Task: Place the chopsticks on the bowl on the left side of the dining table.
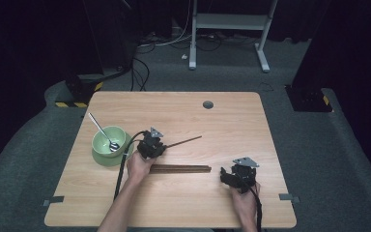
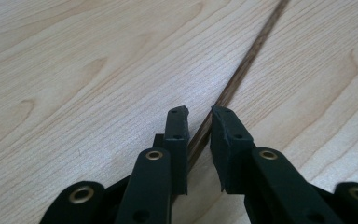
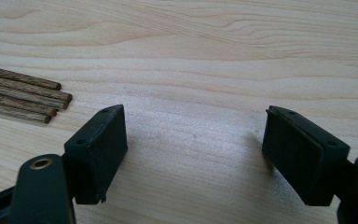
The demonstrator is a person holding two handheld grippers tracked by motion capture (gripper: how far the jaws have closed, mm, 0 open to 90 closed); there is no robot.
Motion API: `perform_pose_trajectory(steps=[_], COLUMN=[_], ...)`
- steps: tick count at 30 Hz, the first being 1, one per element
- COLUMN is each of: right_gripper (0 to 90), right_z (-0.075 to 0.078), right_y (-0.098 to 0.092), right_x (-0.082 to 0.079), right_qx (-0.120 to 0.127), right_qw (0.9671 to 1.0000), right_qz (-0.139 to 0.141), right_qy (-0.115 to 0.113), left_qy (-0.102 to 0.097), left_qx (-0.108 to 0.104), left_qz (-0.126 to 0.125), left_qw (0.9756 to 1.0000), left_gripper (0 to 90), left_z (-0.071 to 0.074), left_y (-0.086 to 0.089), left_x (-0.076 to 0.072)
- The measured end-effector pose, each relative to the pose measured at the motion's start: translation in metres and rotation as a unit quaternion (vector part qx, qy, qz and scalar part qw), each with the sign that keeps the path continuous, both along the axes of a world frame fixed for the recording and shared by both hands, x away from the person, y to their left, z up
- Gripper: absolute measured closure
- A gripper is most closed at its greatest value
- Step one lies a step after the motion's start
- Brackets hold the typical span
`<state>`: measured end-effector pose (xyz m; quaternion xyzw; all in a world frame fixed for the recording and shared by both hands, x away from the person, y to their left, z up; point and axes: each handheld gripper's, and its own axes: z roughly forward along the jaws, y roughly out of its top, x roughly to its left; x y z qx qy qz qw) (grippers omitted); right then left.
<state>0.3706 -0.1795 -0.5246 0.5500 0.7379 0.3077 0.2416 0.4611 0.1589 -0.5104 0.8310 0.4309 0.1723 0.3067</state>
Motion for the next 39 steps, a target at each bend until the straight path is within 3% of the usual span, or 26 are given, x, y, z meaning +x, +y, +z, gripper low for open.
perform_pose_trajectory(steps=[10, 24, 39], right_gripper=[21.3, 21.3, 21.3], right_z=[0.0, 0.0, 0.0], right_y=[0.0, 0.001, 0.001], right_x=[0.0, 0.0, 0.0], right_qx=[0.0, 0.0, 0.0], right_qw=[1.0, 1.0, 1.0], right_qz=[0.003, 0.008, 0.008], right_qy=[-0.001, 0.0, 0.0], left_qy=[-0.007, -0.017, -0.006], left_qx=[0.019, 0.019, 0.012], left_qz=[0.005, 0.001, -0.012], left_qw=[0.9998, 0.9997, 0.9998], left_gripper=[81.4, 83.0, 83.8], left_z=[0.001, -0.001, 0.0], left_y=[0.007, 0.008, 0.011], left_x=[0.001, -0.001, 0.003])
